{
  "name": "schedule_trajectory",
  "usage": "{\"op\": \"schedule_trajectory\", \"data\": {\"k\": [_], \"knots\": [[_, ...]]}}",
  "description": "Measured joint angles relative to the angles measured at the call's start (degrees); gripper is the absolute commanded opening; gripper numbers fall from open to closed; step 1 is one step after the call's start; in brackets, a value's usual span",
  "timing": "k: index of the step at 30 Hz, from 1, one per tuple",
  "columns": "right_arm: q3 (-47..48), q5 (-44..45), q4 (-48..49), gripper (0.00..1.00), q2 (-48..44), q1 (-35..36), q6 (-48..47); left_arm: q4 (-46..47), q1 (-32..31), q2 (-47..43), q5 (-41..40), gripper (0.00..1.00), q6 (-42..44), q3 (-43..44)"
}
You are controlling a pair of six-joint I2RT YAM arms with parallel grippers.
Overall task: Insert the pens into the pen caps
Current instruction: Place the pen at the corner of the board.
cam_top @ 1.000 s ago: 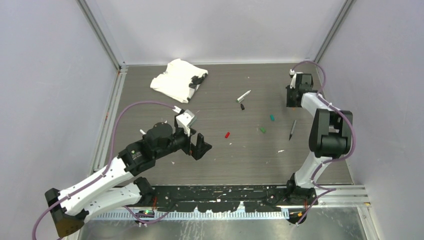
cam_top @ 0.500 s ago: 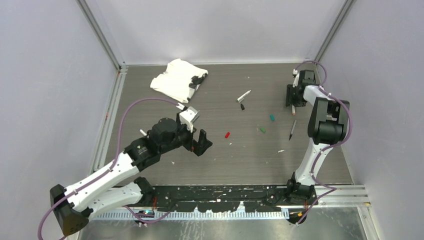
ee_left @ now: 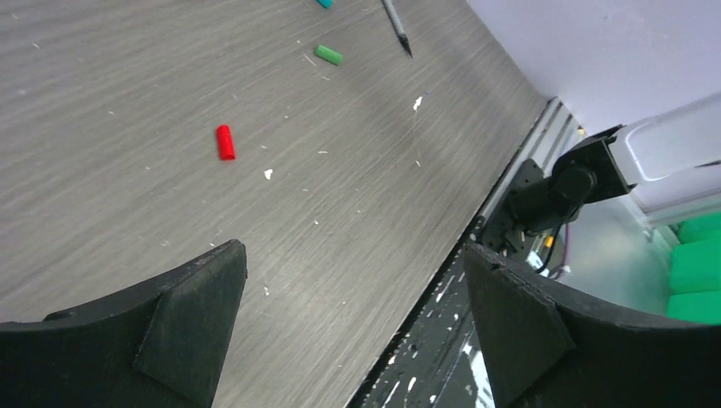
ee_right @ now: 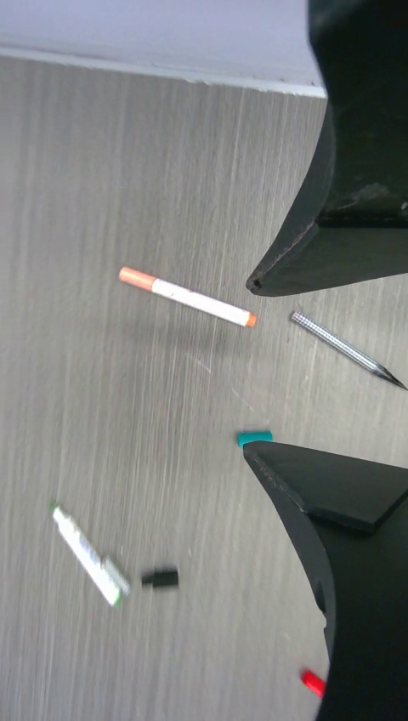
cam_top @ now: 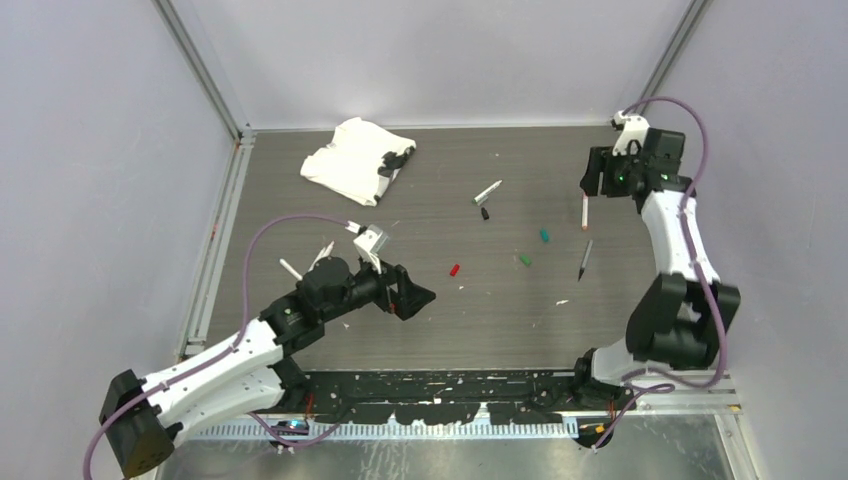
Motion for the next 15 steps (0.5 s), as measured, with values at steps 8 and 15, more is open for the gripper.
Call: {"op": "schedule_trajectory", "data": {"k": [8, 15], "knots": [[-13.05, -18.88, 4.87, 0.82, -19.87, -1.09, -1.22, 10.01, 0.00, 1.70, 0.17, 1.00, -5.92, -4.26], [-21.92, -31.15, 8.57, 0.84, -22.08, -1.07, 1.95, 11.74, 0.52, 12.66, -1.88, 0.96, -4.26, 0.44]]}}
